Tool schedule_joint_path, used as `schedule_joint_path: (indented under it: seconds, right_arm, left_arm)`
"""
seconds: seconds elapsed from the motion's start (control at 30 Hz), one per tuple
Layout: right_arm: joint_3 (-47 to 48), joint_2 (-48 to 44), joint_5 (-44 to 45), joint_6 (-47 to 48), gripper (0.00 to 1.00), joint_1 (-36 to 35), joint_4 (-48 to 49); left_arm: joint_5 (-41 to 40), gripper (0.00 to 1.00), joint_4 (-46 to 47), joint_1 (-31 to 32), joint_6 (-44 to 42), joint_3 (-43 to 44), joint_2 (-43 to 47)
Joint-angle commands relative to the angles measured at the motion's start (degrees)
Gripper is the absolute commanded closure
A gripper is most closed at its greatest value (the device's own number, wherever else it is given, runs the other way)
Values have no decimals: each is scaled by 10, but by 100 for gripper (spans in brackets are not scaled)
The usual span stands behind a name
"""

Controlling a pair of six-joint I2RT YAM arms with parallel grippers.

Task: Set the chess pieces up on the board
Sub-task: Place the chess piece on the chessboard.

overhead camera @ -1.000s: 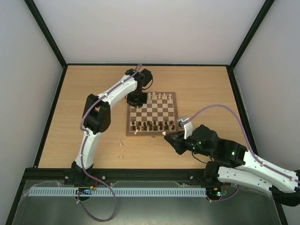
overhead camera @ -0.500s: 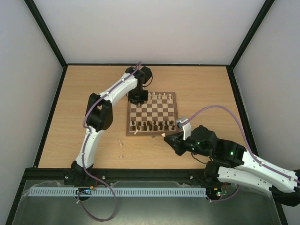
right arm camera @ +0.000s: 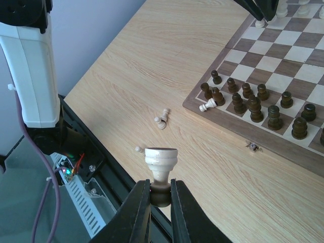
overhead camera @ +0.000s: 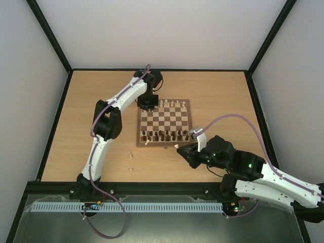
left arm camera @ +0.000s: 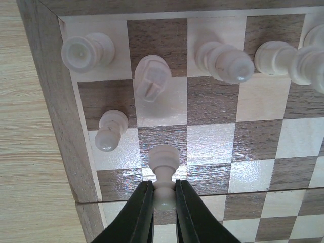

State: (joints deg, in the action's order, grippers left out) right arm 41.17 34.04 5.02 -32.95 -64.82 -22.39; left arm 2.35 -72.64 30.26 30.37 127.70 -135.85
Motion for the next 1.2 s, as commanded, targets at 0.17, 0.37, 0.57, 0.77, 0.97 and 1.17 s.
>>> schedule_joint_path:
  seconds: [0.17, 0.37, 0.57, 0.77, 0.97, 1.17]
  right_arm:
    - [-8, -11, -9, 11, 90, 3, 3]
    - [-8, -13, -13, 12, 90, 3, 4]
    - [-8, -15, -14, 12, 90, 3, 5]
    - [-10, -14, -14, 13, 90, 3, 6]
    - [-10, -13, -17, 14, 90, 3, 6]
    - [-10, -12, -19, 15, 90, 3, 8]
  left_arm:
    - [1, 95, -17, -4, -7, 19, -25]
    - [-3, 95, -16, -5, -5, 28, -33]
    - [-4, 94, -16, -6, -4, 40, -40]
    - [-2, 93, -16, -7, -5, 43, -48]
    - [-2, 91, -16, -7, -7, 44, -51]
    - [-3, 89, -14, -8, -7, 44, -55]
